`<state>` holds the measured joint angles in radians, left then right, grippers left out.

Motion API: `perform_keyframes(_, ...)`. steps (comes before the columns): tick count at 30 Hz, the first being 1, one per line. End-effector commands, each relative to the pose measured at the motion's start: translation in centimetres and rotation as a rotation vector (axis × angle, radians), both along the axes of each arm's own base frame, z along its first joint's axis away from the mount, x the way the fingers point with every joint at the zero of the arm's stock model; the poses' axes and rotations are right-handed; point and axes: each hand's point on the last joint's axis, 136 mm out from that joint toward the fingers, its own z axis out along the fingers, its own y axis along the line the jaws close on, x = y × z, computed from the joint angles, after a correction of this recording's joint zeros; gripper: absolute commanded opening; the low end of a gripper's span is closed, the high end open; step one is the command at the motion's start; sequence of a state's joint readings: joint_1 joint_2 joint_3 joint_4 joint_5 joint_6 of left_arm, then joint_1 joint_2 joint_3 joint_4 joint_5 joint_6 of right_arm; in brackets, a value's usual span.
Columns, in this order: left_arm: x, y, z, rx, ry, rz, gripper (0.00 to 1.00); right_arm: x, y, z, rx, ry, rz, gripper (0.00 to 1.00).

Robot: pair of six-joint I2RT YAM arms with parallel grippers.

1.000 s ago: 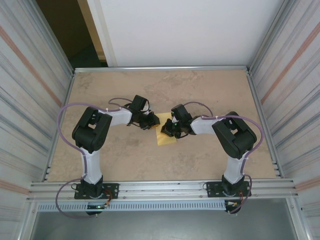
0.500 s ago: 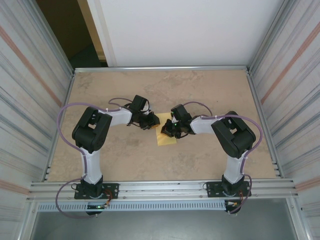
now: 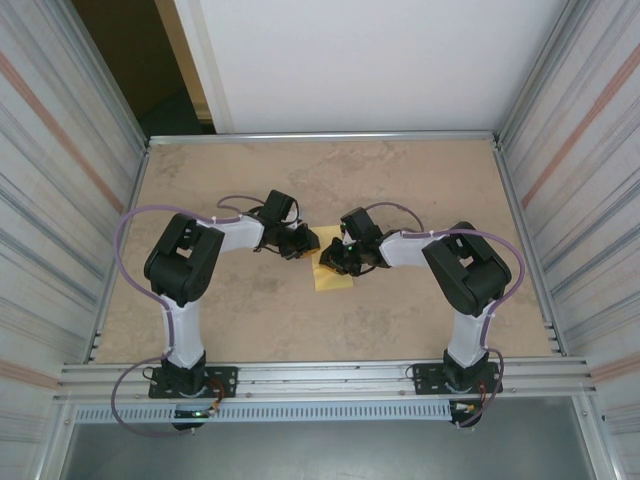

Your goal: Fold a paper plane with a square sheet of paper (pick it up from the middle)

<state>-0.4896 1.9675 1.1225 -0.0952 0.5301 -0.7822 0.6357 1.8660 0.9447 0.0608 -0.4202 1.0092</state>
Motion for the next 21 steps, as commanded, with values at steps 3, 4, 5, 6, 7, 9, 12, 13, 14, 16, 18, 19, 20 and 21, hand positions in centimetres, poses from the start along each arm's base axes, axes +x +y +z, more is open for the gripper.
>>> perform_keyframes(3,1.3,1.8,2.2,0.027,-0.033,0.03,0.2,-0.8,-0.6,-1.5,-0.062,0.037,0.011,0.23)
perform_keyframes(4,1.6,2.1,2.7,0.024,-0.047,0.04,0.2,-0.8,-0.6,-1.5,-0.062,0.036,0.011,0.24)
perform_keyframes(5,2.0,2.6,3.3,0.023,-0.062,0.054,0.2,-0.8,-0.5,-1.4,-0.059,0.035,0.013,0.27)
perform_keyframes(6,2.2,3.0,3.8,0.025,-0.072,0.066,0.2,-0.8,-0.5,-1.4,-0.058,0.036,0.013,0.29)
perform_keyframes(7,2.4,3.5,4.3,0.026,-0.083,0.08,0.2,-0.7,-0.4,-1.3,-0.055,0.034,0.013,0.31)
perform_keyframes(9,2.5,4.4,4.9,0.031,-0.099,0.1,0.21,-0.7,-0.3,-1.2,-0.048,0.031,0.019,0.36)
perform_keyframes(12,2.1,5.4,5.1,0.037,-0.106,0.119,0.21,-0.6,-0.2,-1.0,-0.042,0.024,0.016,0.41)
perform_keyframes(13,1.9,5.6,5.2,0.037,-0.109,0.123,0.21,-0.6,-0.2,-1.0,-0.041,0.023,0.02,0.43)
perform_keyframes(14,1.7,5.8,5.2,0.036,-0.111,0.124,0.21,-0.7,-0.2,-1.0,-0.041,0.022,0.021,0.44)
perform_keyframes(16,1.1,5.8,5.2,0.027,-0.115,0.121,0.21,-0.8,-0.2,-1.1,-0.043,0.023,0.025,0.45)
perform_keyframes(18,0.7,5.5,5.5,0.002,-0.127,0.111,0.22,-0.7,-0.2,-1.1,-0.047,0.02,0.029,0.45)
perform_keyframes(19,0.5,5.3,5.6,-0.005,-0.134,0.104,0.22,-0.7,-0.3,-1.1,-0.05,0.019,0.032,0.45)
perform_keyframes(20,0.3,5.1,5.7,-0.012,-0.139,0.094,0.22,-0.7,-0.3,-1.1,-0.053,0.017,0.033,0.44)
perform_keyframes(21,0.1,4.8,5.7,-0.018,-0.138,0.085,0.22,-0.7,-0.4,-1.1,-0.059,0.017,0.032,0.44)
